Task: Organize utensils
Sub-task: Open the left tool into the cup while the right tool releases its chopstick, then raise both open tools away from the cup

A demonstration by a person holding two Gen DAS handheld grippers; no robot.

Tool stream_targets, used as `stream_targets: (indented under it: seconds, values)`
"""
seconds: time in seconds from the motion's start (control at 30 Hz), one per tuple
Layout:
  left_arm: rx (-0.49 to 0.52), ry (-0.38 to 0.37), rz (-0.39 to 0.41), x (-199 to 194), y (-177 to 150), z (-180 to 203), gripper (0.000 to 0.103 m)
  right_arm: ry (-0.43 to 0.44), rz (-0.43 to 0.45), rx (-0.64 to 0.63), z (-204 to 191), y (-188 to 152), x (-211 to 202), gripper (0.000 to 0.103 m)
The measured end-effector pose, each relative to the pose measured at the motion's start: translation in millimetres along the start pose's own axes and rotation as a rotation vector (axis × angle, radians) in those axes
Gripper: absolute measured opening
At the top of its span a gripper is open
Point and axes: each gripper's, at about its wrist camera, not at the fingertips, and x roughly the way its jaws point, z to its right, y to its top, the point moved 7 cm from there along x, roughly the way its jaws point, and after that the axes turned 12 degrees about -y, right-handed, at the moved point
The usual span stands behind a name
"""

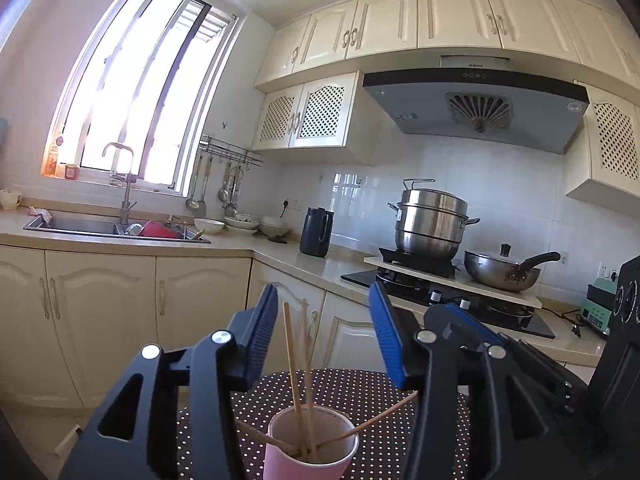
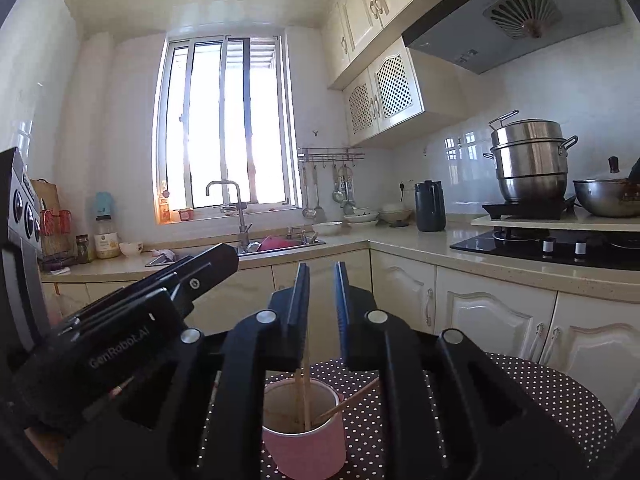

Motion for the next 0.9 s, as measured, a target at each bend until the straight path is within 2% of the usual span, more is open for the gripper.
stream_targets:
  seconds: [0.17,0.23,0.37,0.6,0.9]
  values:
    - [0.017,-0.004,-0.013,-15,11,9,0.053,-0.027,0.009,-0.018,1,12,-18,0.018]
    - [0.019,-0.005,-0.012,-22,16,13,0.055,-0.044,0.012,-0.018,3,18,-26,0.024]
    - [0.017,0.003,-0.017,-37,26,19,0.057,-0.066,0.026,-0.008,8,28,-45,0.044]
    - [0.066,0.011,-0.035,-65,33,40,0.059,-0.070,0.017,-0.036,6,35,-78,0.044]
    - [0.097,0.006,-0.096,-90,16,58,0.061,-0.095,-0.039,-0.047,13,23,-107,0.046]
